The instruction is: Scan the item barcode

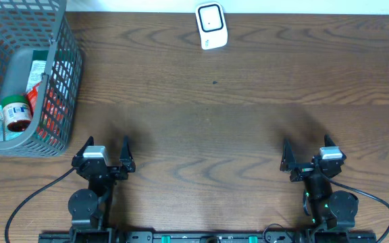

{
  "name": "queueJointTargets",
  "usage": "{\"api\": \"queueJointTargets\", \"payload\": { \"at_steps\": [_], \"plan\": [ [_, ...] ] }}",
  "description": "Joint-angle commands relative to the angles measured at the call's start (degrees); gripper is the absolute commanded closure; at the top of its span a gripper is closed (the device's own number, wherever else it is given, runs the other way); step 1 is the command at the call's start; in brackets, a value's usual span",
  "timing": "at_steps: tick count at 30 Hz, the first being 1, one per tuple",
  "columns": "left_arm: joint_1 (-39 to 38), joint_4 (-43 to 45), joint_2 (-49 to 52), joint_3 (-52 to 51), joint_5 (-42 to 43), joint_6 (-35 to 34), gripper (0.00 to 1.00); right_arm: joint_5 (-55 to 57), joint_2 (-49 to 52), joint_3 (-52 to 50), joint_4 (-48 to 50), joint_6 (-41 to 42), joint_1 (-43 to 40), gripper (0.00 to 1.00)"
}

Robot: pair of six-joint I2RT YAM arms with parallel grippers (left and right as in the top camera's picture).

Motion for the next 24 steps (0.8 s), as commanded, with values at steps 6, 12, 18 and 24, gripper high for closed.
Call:
{"api": "queueJointTargets", "payload": {
  "at_steps": [6,12,18,24],
  "plan": [
    [0.2,-2.6,-0.2,-0.4,2.4,0.4,0.11,0.1,0.0,-0.1,-0.2,0.2,-0.6,0.01],
    [0.2,-2.6,-0.2,-0.4,2.4,0.4,0.11,0.1,0.0,-0.1,-0.2,0.2,-0.6,0.01],
    [0.2,-2.6,-0.2,-0.4,2.4,0.4,0.11,0.1,0.0,-0.1,-0.2,0.2,-0.6,0.01],
    [0.2,-2.6,-0.2,-0.4,2.4,0.4,0.11,0.1,0.0,-0.1,-0.2,0.2,-0.6,0.01]
  ]
}}
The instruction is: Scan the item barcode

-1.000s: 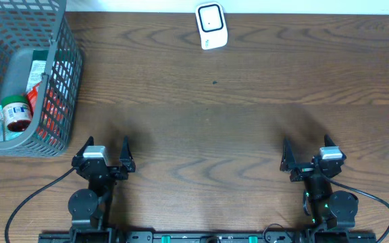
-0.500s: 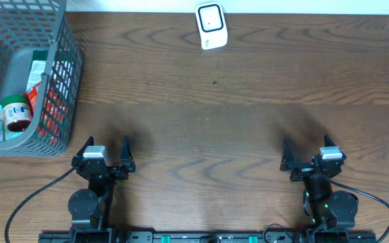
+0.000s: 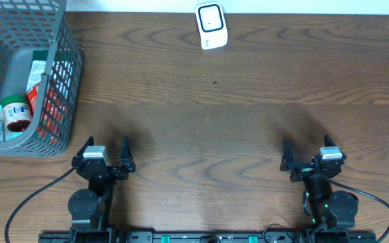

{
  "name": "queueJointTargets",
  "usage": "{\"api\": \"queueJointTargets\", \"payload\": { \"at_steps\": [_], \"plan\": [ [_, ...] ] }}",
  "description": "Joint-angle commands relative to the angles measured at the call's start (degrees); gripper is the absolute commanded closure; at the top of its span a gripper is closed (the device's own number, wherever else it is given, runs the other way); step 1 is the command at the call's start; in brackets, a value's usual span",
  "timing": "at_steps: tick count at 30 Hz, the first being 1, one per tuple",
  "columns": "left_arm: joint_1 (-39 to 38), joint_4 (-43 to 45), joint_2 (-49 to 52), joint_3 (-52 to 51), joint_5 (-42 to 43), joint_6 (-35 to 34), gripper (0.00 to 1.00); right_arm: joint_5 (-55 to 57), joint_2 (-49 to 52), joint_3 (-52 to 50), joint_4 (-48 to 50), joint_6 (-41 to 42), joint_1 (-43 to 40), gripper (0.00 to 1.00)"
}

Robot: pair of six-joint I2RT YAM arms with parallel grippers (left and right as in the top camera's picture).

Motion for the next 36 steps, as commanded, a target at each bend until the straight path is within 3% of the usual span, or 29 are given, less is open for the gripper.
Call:
{"api": "queueJointTargets", "payload": {
  "at_steps": [1,32,36],
  "plan": [
    [0.2,-2.6,-0.2,-0.4,2.4,0.4,0.11,0.1,0.0,-0.1,-0.2,0.1,-0.6,0.01],
    [0.2,-2.0,-0.2,-0.4,2.4,0.4,0.11,0.1,0.0,-0.1,-0.2,0.1,-0.6,0.01],
    [0.1,0.3,-0.2,1.4,8.7,-1.0,0.11,0.1,0.0,-0.1,-0.2,0.1,-0.6,0.01]
  ]
}}
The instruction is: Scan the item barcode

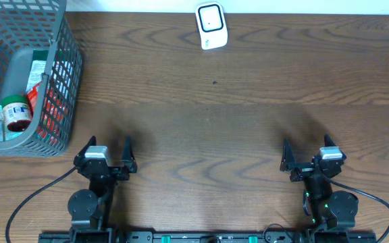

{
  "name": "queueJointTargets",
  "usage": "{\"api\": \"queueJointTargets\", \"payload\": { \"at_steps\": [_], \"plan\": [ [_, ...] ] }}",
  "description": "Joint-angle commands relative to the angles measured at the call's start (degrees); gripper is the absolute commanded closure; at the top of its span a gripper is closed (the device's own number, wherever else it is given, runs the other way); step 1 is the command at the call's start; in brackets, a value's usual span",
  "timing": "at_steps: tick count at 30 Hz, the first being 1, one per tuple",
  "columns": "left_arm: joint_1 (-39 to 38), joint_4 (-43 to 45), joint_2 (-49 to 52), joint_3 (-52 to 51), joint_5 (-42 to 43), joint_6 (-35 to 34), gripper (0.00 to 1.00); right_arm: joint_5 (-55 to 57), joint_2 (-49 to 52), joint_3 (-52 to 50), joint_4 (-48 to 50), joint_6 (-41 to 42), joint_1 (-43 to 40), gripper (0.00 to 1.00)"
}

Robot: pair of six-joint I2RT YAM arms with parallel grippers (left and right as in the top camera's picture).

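Note:
The white barcode scanner [211, 25] lies at the table's far edge, near the middle. The items are in the grey mesh basket [63, 81] at the far left: a small jar with a green and white label [15, 111] and flat red, white and green packets [38, 74]. My left gripper [107, 148] rests low at the near left, open and holding nothing, below the basket's near right corner. My right gripper [305, 152] sits at the near right, open and holding nothing, far from both scanner and basket.
The brown wooden table [215, 121] stretches between the grippers and the scanner. Black cables run from both arm bases along the near edge. The basket's tall walls surround the items.
My left gripper has shifted very slightly to the right. The right gripper, the basket, its items and the scanner stand as before.
Both grippers stood open and empty at the near edge at each earlier moment, with the items in the basket and the scanner at the far edge. Only a tiny rightward shift of my left gripper shows now.

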Motion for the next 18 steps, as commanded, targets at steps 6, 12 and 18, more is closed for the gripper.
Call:
{"api": "queueJointTargets", "payload": {
  "at_steps": [6,12,18],
  "plan": [
    [0.1,-19.7,5.8,18.9,9.9,-3.4,0.11,0.1,0.0,-0.1,-0.2,0.2,-0.6,0.01],
    [0.1,-37.2,27.5,48.4,11.9,-6.1,0.11,0.1,0.0,-0.1,-0.2,0.2,-0.6,0.01],
    [0.1,-71.4,61.5,98.5,15.7,-6.1,0.11,0.1,0.0,-0.1,-0.2,0.2,-0.6,0.01]
  ]
}}
